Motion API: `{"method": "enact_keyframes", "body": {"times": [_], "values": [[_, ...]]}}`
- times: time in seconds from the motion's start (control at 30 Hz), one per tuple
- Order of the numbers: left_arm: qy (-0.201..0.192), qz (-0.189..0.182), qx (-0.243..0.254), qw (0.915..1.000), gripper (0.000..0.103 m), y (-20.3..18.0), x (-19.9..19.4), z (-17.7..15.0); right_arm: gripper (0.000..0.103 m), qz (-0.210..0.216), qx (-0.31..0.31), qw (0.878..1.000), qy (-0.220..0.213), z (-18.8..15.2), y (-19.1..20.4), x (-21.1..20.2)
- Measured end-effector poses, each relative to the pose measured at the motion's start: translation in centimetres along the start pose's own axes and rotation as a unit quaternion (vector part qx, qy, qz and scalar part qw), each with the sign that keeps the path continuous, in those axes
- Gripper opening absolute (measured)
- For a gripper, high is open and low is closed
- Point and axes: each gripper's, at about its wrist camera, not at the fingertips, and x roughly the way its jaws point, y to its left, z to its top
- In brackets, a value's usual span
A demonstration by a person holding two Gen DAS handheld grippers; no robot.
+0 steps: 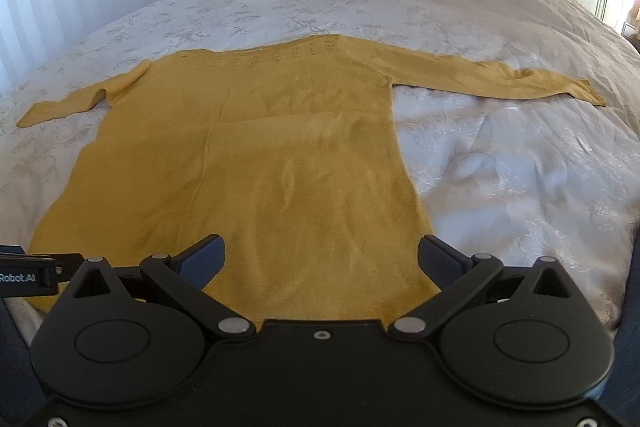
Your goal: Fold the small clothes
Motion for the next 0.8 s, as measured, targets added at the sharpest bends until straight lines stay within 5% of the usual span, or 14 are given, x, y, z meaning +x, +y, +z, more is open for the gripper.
{"method": "enact_keyframes", "body": {"times": [0.3,0.63,0.73,0.8], "values": [[0.027,-0.006,0.011,0.9996,0.085,-0.6,3.1,-0.1,0.102,-0.061,0.014,0.998,0.027,-0.4,-4.5,2.5],[0.061,-0.013,0.025,0.9977,0.085,-0.7,5.6,-0.7,0.097,0.004,0.046,0.994,0.102,-1.6,-6.1,5.8],[0.063,-0.016,0.024,0.9976,0.085,-0.4,5.5,-0.7,0.071,0.010,0.031,0.994,0.103,-1.4,-6.0,5.5],[0.065,-0.017,0.024,0.9975,0.085,-0.4,5.7,-0.5,0.040,0.020,0.025,0.994,0.105,-1.2,-6.0,5.2]]}}
